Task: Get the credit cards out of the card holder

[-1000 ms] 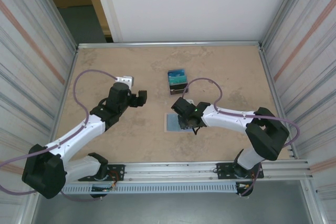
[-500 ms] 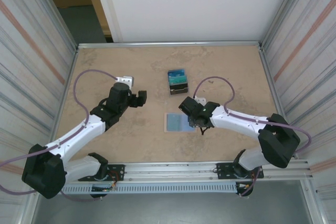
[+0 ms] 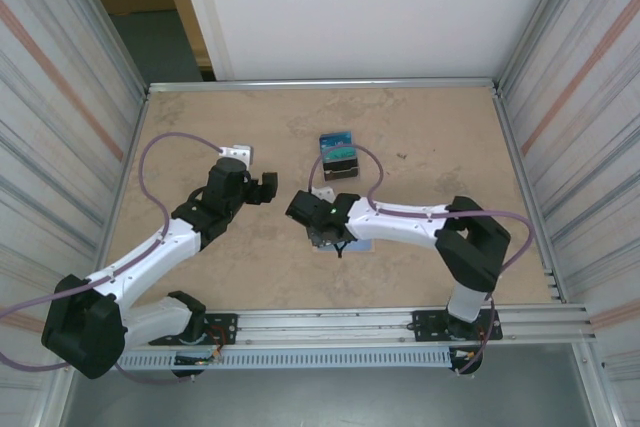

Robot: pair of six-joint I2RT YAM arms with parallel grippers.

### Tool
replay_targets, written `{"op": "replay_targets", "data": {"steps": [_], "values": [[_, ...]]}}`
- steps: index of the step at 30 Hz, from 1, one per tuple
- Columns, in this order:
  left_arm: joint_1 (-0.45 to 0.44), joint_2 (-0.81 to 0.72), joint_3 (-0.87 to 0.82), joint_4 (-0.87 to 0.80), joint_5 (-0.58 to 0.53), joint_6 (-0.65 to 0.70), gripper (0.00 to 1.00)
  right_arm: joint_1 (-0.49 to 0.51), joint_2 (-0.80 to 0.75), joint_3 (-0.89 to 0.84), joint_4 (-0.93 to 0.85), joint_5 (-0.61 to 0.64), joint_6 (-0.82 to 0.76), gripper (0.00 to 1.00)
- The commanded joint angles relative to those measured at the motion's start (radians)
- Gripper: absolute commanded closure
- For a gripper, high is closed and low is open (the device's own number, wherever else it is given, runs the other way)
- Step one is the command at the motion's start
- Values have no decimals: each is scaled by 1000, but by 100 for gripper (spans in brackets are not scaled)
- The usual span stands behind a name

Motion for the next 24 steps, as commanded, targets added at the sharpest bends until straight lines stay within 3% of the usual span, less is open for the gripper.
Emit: {"op": "replay_targets", "data": {"steps": [1,16,24], "values": [[-3,-10,10,-15,-36,-12,1,-3,48,36,2,-47,-29,66],[-4,3,12,-17,-30,-13,1,-34,105,-15,38,-96,-15,68],[-2,5,20,-20,-28,-15,1,-39,113,-49,43,-104,-4,75]]}}
